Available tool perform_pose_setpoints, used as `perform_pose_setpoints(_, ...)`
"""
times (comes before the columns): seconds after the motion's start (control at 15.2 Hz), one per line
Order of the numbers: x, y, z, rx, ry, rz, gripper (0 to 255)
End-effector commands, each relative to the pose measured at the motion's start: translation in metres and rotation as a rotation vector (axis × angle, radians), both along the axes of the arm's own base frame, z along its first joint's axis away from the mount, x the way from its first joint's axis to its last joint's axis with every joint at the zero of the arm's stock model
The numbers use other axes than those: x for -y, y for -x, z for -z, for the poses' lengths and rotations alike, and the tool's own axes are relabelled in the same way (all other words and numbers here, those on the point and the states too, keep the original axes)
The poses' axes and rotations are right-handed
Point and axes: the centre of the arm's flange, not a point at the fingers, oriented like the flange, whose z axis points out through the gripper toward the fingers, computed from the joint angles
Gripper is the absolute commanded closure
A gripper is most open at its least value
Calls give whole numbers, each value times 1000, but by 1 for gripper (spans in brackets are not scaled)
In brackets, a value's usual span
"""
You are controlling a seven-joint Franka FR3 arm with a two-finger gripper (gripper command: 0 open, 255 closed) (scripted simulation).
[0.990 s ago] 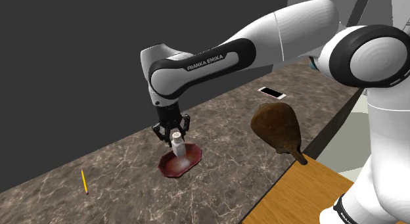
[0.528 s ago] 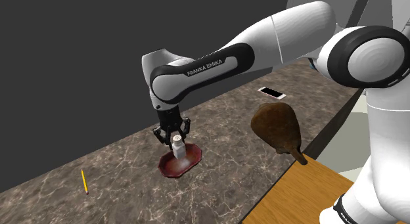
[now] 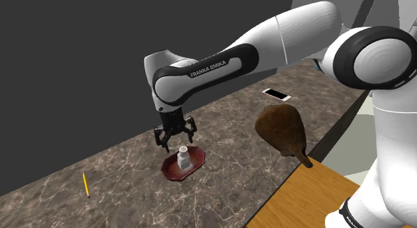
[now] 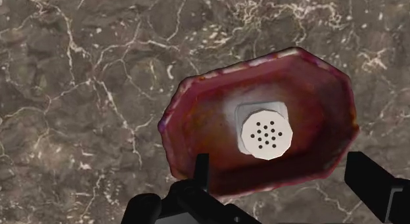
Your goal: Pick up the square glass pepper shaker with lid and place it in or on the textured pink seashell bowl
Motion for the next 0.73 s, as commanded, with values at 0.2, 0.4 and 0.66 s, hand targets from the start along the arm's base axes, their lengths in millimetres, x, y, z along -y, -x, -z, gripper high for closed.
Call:
perform_pose_setpoints(0.2, 0, -10, -49, 0, 0, 0, 0)
perform_pose_setpoints(0.4, 0, -10, -49, 0, 0, 0, 0)
perform_pose_setpoints(0.66, 0, -10, -49, 0, 0, 0, 0)
